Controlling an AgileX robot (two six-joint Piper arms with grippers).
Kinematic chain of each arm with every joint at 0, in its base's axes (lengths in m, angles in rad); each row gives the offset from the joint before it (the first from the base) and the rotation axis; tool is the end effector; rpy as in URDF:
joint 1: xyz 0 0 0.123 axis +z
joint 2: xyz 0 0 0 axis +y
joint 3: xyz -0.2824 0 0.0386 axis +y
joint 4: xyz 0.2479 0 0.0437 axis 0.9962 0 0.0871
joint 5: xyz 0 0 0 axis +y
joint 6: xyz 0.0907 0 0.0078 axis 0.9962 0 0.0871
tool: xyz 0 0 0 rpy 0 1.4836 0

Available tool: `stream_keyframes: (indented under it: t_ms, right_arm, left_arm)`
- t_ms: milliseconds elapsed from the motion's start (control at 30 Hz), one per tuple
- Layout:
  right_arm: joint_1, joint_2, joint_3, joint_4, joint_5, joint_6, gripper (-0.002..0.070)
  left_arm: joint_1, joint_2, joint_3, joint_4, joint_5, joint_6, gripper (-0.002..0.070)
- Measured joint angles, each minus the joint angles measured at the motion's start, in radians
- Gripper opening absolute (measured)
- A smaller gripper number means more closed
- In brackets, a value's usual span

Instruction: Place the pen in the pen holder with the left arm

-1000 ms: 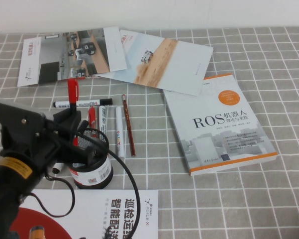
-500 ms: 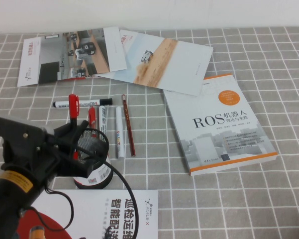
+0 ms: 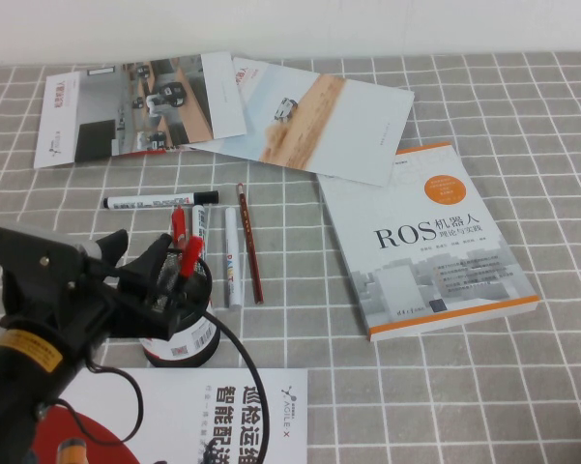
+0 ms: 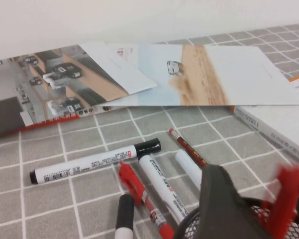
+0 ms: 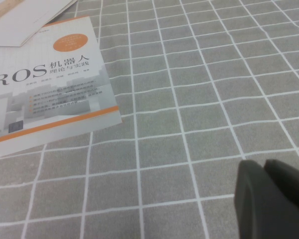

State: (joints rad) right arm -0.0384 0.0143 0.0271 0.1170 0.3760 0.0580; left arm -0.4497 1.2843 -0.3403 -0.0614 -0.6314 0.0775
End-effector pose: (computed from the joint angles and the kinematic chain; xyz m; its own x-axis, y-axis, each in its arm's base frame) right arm 0.0539 0.0019 0.1696 -0.3177 0.1783 -0.9313 0.0513 0.9840 0.1709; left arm 0.2055 -0.0956 0.2091 -0.1908 0.1230 -0.9739 0.4081 0.9123 0.0353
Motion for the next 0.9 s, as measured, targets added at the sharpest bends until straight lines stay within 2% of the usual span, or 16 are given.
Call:
stream_keyframes:
  t_ms: [133, 200, 233, 367, 467, 900]
  right_arm:
    - [0.0, 0.0, 0.0, 0.0, 0.0, 0.0, -0.0015]
    - [0.0, 0.0, 0.0, 0.0, 0.0, 0.0, -0.0015]
    - [0.0, 0.0, 0.0, 0.0, 0.0, 0.0, -0.0015]
    - [0.0, 0.0, 0.0, 0.0, 0.0, 0.0, -0.0015]
    - [0.0, 0.0, 0.0, 0.0, 0.0, 0.0, -0.0015]
    - [0.0, 0.0, 0.0, 0.0, 0.0, 0.0, -0.0015]
  left_arm:
    - [0.0, -0.006, 0.0, -0.005, -0.009, -0.002, 0.0296]
    - [0.0, -0.031, 0.0, -0.005, -0.009, -0.018, 0.0269]
    - [0.0, -0.046, 0.0, -0.005, -0.007, -0.03, 0.0246]
    - [0.0, -0.161, 0.0, -0.005, 0.049, -0.067, 0.0076]
    - [0.0, -0.28, 0.0, -0.005, 0.164, -0.077, 0.002]
    - [0.0, -0.866, 0.003, -0.005, 0.747, -0.077, -0.0001]
